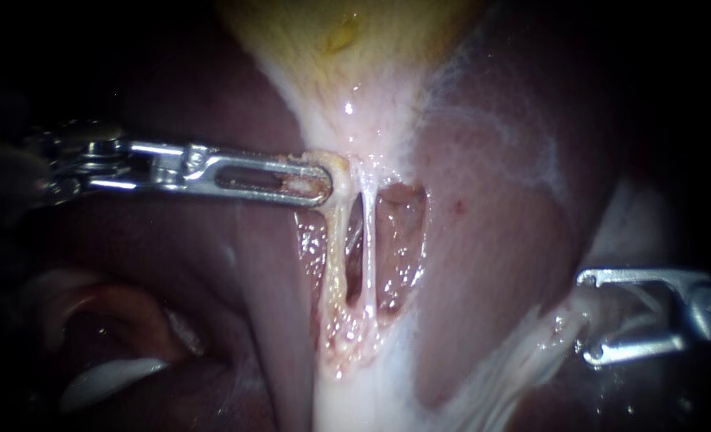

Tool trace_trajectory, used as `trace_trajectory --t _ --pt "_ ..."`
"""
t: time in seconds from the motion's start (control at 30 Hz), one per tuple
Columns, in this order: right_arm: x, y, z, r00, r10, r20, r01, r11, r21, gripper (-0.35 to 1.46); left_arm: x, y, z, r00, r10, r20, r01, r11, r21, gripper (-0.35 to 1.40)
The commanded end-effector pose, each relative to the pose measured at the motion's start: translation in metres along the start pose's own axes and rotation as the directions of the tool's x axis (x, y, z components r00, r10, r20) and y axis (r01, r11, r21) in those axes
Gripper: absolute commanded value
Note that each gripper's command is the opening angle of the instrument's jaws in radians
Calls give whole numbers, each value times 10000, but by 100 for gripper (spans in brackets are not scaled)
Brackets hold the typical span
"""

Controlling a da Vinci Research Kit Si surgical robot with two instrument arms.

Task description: Clipping first clip left tube

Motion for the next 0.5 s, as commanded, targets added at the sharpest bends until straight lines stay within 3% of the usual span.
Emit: trace_trajectory --t 0.03,0.23,0.37,0.5 --pt "0 0 0 10000 -3 -1 3 10000 7 50 0 0 -1 10000 1 -1 -1 10000 6 -35" --pt "1 0 0 10000 -1 0 1 10000 2 50 -7 -6 -20 9999 -46 -103 48 9999 123 -35" --pt "1 1 2 10000 3 3 -3 10000 -8 50 -16 -19 -42 9999 -134 -68 134 9999 6 -35" --pt "1 1 2 10000 5 3 -5 10000 -12 50 -23 -33 -63 9997 -215 124 215 9998 -28 -35"
